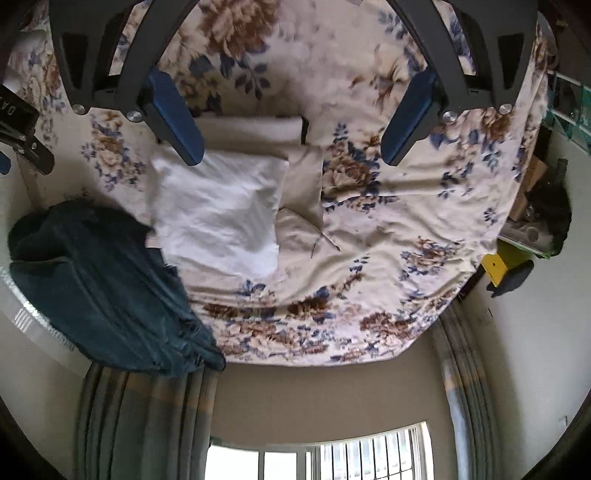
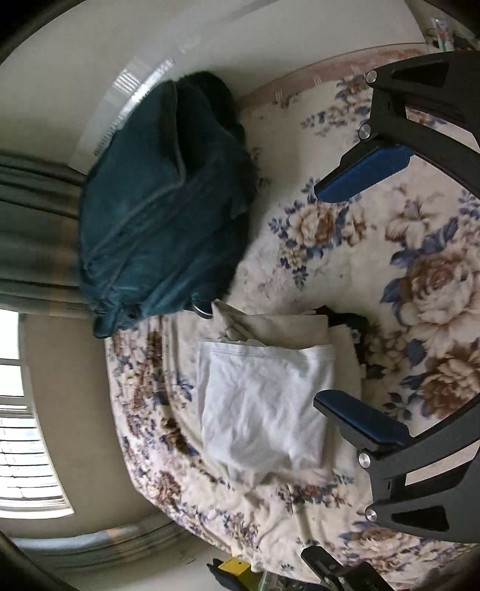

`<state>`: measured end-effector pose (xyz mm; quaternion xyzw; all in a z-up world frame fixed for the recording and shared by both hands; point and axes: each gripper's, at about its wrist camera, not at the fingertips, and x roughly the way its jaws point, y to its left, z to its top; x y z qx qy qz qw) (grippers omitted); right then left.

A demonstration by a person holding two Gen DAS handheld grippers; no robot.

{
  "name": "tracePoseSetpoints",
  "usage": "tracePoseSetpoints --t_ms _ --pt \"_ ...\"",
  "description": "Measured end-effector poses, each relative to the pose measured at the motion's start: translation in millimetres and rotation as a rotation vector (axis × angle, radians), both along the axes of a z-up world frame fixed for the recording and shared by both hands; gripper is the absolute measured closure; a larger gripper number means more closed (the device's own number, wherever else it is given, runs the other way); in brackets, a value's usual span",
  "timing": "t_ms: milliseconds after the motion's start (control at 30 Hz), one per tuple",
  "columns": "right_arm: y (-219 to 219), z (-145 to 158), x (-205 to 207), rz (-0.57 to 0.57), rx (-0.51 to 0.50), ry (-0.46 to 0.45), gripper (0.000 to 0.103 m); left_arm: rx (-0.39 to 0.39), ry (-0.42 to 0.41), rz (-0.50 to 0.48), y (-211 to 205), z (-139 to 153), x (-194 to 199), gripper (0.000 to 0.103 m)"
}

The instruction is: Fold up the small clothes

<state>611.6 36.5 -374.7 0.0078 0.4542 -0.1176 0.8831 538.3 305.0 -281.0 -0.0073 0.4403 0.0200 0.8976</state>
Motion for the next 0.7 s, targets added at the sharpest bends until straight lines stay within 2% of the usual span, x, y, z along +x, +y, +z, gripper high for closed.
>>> tracePoseSetpoints --t_ms 233,533,700 --pt "1.4 95.1 -107.8 0.045 -0.001 -0.074 0.0 -0.004 -0.048 -0.029 -18.1 72.6 -81.3 0.002" --pt "-9.6 217.5 -256.7 0.091 0.04 -0.197 0.0 -0.003 -0.133 -0.015 -34.3 170.0 -203.2 0.002" --pt "-11.0 275.7 -326.2 0.117 0.021 -0.266 0.0 0.02 -0.179 -0.002 -40.8 209.2 -257.6 0.002"
